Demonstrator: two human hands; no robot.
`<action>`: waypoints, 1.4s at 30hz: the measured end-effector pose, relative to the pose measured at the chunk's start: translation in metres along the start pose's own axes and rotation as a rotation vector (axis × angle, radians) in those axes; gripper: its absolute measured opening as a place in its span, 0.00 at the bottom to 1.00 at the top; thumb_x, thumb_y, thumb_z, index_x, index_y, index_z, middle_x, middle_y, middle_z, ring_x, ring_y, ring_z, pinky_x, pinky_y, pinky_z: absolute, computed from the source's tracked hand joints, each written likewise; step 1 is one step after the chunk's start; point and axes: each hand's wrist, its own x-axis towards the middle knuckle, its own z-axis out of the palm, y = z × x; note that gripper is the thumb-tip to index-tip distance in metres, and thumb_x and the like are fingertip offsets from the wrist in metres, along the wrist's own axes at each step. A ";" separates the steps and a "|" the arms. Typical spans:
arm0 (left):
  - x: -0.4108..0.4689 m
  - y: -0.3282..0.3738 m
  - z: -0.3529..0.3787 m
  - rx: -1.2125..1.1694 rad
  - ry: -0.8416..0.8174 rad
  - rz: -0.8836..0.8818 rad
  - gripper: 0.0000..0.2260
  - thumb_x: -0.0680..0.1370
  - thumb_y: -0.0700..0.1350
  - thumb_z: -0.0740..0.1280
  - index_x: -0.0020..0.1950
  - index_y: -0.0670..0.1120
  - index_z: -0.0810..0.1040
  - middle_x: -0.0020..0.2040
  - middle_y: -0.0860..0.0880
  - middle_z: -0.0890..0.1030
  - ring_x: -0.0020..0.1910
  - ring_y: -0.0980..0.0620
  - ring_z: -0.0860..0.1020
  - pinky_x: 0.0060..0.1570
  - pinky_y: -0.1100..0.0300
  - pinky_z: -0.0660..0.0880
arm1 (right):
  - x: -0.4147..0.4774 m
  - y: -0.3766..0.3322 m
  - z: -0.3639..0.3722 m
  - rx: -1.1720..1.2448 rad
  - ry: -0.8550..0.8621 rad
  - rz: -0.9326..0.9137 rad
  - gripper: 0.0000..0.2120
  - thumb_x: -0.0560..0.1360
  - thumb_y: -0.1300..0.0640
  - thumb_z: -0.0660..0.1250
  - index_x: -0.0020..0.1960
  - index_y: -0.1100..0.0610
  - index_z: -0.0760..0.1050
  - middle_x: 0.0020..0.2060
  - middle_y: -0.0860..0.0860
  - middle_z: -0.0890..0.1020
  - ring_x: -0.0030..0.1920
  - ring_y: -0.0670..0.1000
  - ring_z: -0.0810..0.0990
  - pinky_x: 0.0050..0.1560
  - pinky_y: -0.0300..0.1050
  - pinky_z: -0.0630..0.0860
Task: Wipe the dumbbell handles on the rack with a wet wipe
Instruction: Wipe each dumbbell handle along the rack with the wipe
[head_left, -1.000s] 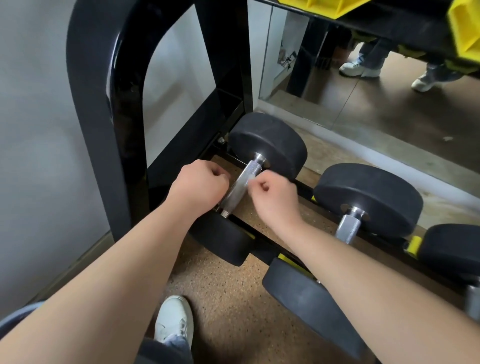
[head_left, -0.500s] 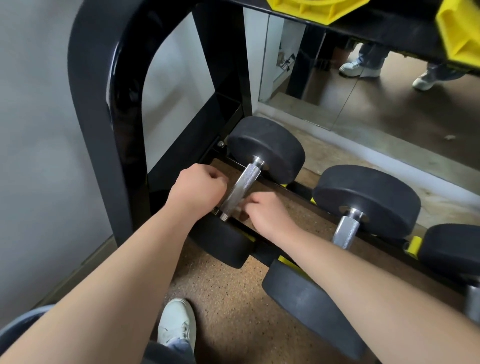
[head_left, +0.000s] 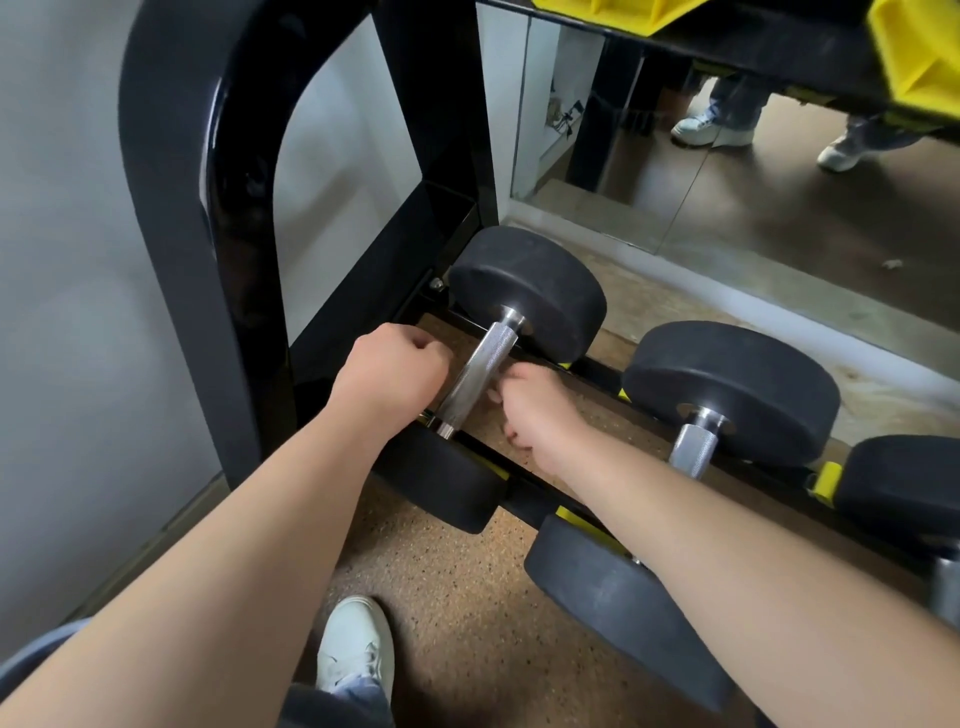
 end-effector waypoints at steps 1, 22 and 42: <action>0.000 0.000 0.000 -0.003 -0.003 0.002 0.19 0.67 0.55 0.55 0.44 0.55 0.84 0.41 0.54 0.86 0.46 0.52 0.83 0.52 0.51 0.82 | 0.008 -0.002 -0.004 0.114 0.060 0.016 0.10 0.80 0.62 0.58 0.47 0.55 0.76 0.34 0.53 0.76 0.28 0.49 0.72 0.23 0.38 0.65; 0.008 -0.005 0.004 -0.002 -0.020 0.003 0.18 0.67 0.54 0.56 0.42 0.53 0.85 0.41 0.53 0.86 0.43 0.50 0.84 0.51 0.50 0.82 | 0.002 0.011 -0.001 0.174 -0.341 0.102 0.08 0.80 0.69 0.62 0.53 0.61 0.79 0.34 0.52 0.81 0.27 0.45 0.66 0.21 0.36 0.58; 0.006 -0.003 0.002 -0.040 -0.034 -0.025 0.16 0.67 0.54 0.58 0.42 0.55 0.85 0.41 0.53 0.86 0.43 0.50 0.85 0.51 0.50 0.83 | 0.001 -0.005 -0.009 0.607 -0.143 0.225 0.07 0.78 0.72 0.63 0.53 0.70 0.78 0.40 0.57 0.78 0.27 0.44 0.63 0.21 0.34 0.54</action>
